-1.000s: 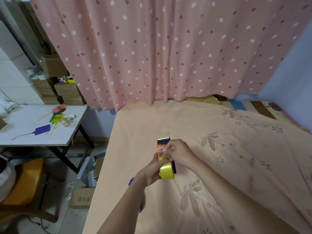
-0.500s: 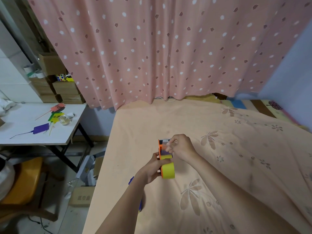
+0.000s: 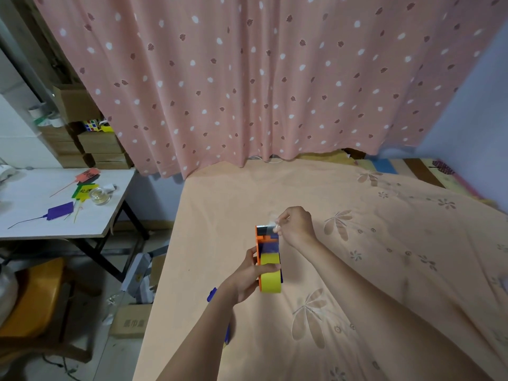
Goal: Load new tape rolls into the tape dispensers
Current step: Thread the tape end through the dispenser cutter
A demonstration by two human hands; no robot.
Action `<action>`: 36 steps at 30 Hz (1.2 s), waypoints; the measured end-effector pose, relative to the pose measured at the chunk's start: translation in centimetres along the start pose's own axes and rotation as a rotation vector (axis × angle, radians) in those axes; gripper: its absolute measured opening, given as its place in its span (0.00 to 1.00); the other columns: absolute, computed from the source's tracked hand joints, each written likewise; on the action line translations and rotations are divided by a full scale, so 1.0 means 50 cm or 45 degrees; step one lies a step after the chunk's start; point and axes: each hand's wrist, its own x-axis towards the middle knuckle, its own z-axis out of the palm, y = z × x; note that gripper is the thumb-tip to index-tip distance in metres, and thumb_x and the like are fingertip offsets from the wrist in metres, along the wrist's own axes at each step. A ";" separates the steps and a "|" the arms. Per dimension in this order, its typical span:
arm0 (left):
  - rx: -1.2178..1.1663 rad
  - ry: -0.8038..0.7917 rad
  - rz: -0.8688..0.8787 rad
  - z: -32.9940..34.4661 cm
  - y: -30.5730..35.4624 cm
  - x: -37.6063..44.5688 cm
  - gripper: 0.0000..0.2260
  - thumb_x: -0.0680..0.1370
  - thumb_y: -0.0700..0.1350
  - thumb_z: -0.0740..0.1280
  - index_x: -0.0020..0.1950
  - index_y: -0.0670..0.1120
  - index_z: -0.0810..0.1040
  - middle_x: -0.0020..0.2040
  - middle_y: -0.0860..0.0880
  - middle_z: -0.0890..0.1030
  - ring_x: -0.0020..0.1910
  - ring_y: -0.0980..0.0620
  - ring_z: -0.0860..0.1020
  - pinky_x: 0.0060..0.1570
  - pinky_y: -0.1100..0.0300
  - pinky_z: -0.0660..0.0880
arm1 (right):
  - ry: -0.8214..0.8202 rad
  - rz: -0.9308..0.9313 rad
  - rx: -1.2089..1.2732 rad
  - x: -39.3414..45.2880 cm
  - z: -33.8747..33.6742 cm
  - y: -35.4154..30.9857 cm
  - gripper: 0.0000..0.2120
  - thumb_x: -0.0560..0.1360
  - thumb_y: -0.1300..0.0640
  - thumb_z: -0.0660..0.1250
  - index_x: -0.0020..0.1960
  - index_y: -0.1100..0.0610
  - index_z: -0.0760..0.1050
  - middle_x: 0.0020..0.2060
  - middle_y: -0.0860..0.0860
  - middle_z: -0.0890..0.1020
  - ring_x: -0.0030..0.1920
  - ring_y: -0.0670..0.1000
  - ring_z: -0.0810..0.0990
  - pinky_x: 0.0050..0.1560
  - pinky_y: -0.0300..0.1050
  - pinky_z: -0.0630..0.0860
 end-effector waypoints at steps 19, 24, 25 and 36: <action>-0.039 -0.072 -0.011 -0.010 -0.026 -0.030 0.43 0.64 0.32 0.76 0.74 0.50 0.61 0.72 0.38 0.71 0.61 0.43 0.77 0.56 0.48 0.79 | -0.106 -0.016 -0.161 0.018 -0.003 -0.002 0.09 0.72 0.72 0.64 0.44 0.65 0.82 0.45 0.60 0.85 0.46 0.60 0.85 0.46 0.48 0.83; 0.093 -0.094 -0.027 -0.010 -0.031 -0.030 0.45 0.63 0.34 0.78 0.74 0.51 0.60 0.70 0.39 0.72 0.62 0.43 0.77 0.59 0.47 0.79 | -0.169 -0.070 -0.093 0.014 0.006 0.005 0.09 0.74 0.70 0.62 0.41 0.63 0.80 0.38 0.57 0.85 0.37 0.55 0.83 0.48 0.51 0.83; 0.140 -0.099 -0.024 -0.010 -0.030 -0.031 0.46 0.63 0.35 0.79 0.75 0.51 0.59 0.69 0.40 0.72 0.63 0.43 0.76 0.61 0.45 0.78 | -0.204 -0.082 -0.071 0.013 0.008 0.003 0.08 0.75 0.69 0.63 0.42 0.63 0.80 0.36 0.57 0.85 0.34 0.53 0.82 0.47 0.51 0.83; 0.168 -0.178 -0.021 -0.004 -0.018 -0.059 0.44 0.66 0.33 0.76 0.75 0.52 0.58 0.62 0.45 0.76 0.58 0.47 0.78 0.50 0.54 0.80 | -0.298 -0.191 -0.082 0.016 -0.012 -0.013 0.03 0.75 0.64 0.70 0.43 0.62 0.81 0.35 0.52 0.80 0.33 0.49 0.77 0.36 0.38 0.73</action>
